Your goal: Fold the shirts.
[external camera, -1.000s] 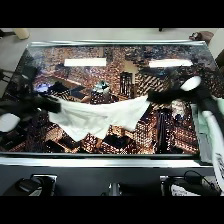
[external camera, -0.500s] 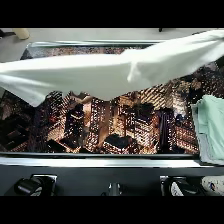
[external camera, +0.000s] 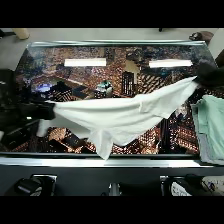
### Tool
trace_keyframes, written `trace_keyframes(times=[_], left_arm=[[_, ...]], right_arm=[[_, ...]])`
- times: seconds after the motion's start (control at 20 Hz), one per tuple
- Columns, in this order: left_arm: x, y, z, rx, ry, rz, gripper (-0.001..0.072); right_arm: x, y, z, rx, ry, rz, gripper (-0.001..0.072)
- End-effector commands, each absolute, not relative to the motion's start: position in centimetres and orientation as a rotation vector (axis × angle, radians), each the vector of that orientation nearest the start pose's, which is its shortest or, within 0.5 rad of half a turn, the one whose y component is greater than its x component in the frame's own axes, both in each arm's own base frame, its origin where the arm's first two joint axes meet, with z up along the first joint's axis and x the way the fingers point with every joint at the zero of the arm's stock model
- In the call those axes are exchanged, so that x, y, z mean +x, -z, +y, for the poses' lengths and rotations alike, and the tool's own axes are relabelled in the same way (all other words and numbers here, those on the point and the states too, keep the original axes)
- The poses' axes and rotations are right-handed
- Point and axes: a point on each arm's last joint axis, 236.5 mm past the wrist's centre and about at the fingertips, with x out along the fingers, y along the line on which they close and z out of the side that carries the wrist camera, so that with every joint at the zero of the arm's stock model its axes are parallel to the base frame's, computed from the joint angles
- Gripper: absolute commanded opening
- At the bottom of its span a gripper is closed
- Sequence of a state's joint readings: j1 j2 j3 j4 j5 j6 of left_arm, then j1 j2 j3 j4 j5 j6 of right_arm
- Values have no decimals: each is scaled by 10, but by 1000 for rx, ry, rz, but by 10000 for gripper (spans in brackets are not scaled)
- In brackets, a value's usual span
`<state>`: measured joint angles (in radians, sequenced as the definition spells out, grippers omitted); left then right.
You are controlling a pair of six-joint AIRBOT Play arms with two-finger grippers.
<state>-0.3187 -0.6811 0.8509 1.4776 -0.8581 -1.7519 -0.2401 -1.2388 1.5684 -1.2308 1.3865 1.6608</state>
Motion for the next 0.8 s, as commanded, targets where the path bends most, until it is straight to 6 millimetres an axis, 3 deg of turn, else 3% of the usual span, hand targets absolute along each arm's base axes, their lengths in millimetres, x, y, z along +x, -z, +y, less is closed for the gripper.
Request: trace_keyframes(times=[0.0,0.05,0.1,0.2,0.3,0.4,0.45,0.6,0.75], left_arm=[[329,-77,-152,-339,319,789,24],[334,-69,-153,-344,312,805,24],[339,-63,-154,-343,304,808,24],[347,-61,-153,-303,314,784,24],[345,-58,-152,-210,346,783,24],[337,-51,-151,-142,372,816,24],[333,-47,-151,-116,383,836,24],[324,-40,-151,-101,392,880,24],[318,-37,-151,-96,398,907,24]], right_arm=[[455,-56,-13,585,-29,1213,60],[470,-38,0,675,-67,1221,293],[475,-34,18,763,-128,1239,471],[469,-44,43,800,-253,1259,483],[428,-47,51,680,-306,1394,485],[372,-28,54,437,-277,1567,486],[353,-17,71,415,-278,1581,486],[298,28,134,491,-361,1628,511],[254,72,167,548,-370,1721,508]])
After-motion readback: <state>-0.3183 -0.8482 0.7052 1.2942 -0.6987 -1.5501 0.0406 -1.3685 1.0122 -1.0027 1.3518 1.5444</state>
